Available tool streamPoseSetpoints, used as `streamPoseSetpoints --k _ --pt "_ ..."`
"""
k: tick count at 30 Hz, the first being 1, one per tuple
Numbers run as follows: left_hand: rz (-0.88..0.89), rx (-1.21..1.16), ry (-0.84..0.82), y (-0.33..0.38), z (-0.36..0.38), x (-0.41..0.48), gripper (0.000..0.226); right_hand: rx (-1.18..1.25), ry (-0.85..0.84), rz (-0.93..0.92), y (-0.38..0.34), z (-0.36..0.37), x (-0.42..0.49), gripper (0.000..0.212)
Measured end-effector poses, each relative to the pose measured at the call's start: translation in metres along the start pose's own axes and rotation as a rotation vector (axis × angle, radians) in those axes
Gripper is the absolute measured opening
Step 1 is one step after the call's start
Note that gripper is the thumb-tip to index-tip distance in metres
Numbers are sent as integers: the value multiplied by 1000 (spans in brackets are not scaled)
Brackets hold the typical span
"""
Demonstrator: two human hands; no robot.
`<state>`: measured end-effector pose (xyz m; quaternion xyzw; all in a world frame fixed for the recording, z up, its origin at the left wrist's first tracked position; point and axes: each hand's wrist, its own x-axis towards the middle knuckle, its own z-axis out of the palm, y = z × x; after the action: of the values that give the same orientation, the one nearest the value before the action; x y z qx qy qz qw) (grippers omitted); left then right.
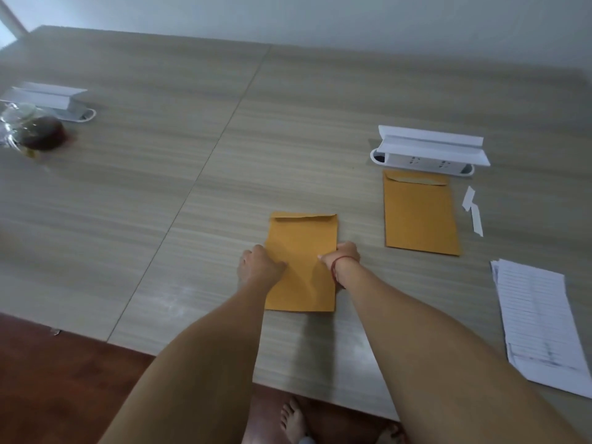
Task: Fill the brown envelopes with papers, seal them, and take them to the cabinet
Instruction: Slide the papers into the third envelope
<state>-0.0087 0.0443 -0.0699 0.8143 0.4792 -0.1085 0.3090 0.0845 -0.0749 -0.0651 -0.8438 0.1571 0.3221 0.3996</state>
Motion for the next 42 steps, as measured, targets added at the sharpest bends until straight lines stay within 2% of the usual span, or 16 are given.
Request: streamPoseSetpoints --k 4,7,10,12,14,15,17,18,20,24,26,28,32,36,39,42 --pt "-7 29 -9 4 -1 -2 65 -11 -47 -31 4 -2 -2 44" --pt "-3 39 42 12 -3 -9 57 50 -84 -37 7 -12 -8 29" --pt "12 -84 43 30 -2 -21 53 101 -118 -40 11 -36 -12 40" --pt "54 -151 -8 51 1 -35 52 100 -121 -31 16 -59 -14 34" --pt "113 -146 -72 72 11 -55 54 93 -78 -22 28 -85 -13 40" --pt "148 -124 -100 84 20 -66 55 71 -23 -19 36 -102 -14 38" --pt "186 -86 -141 100 33 -82 56 -13 79 -36 47 -125 -12 14" --pt "195 -74 -153 109 42 -92 57 -41 114 -52 54 -139 -13 10" --pt "205 -34 -165 125 62 -111 59 -103 143 -62 70 -163 -9 28" --pt "202 104 -185 151 106 -146 55 -221 155 -55 113 -206 0 31" --pt "183 127 -181 157 127 -158 54 -292 151 -76 130 -219 5 26" --pt "167 147 -145 159 143 -166 51 -377 145 -85 141 -228 9 9" --pt "154 340 -56 158 161 -176 59 -527 213 -135 159 -238 19 32" --pt "306 328 5 165 163 -173 51 -523 177 -331 159 -234 38 24" --pt "373 287 -83 175 164 -160 57 -462 134 -441 152 -230 48 26" --pt "356 254 -183 187 164 -148 85 -537 48 -475 146 -233 59 54"
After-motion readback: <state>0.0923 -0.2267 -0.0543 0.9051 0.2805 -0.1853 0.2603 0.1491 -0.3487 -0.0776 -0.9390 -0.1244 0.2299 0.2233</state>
